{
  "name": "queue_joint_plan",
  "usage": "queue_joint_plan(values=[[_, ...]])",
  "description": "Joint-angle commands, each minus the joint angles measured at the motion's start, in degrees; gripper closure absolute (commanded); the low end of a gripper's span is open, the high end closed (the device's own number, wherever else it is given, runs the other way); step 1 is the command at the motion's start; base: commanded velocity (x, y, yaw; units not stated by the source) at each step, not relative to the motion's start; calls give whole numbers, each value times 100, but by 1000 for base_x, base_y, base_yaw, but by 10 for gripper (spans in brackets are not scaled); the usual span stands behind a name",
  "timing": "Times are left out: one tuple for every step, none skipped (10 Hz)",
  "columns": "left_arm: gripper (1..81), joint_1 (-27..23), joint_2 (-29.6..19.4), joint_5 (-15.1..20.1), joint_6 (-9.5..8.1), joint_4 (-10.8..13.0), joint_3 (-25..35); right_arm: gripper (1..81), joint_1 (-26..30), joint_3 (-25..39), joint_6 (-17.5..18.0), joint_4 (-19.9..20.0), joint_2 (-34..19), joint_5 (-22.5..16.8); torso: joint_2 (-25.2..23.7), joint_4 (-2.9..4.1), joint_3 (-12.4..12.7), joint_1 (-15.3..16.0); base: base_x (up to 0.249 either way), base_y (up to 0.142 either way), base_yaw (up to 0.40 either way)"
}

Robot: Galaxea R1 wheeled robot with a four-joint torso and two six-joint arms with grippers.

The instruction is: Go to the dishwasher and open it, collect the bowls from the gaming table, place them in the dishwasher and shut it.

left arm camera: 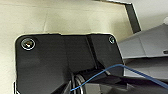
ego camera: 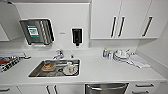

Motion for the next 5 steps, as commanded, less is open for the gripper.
queue_joint_plan(values=[[10,-206,-105,331,3,-13,64,10,233,67,1,32,-14,-335,0,0,0,0,0,0,0],[10,-198,-105,331,3,-74,55,10,224,84,1,59,-14,-335,0,0,0,0,0,0,0],[10,-198,-105,340,3,-92,37,10,215,101,19,68,-5,-335,0,0,0,-2,0,0,0],[10,-198,-123,340,3,-109,46,10,198,128,36,76,-5,-335,0,0,0,-5,0,0,0],[10,-163,-176,340,3,-118,64,10,171,181,45,76,-23,-335,0,0,2,-5,0,0,0]])
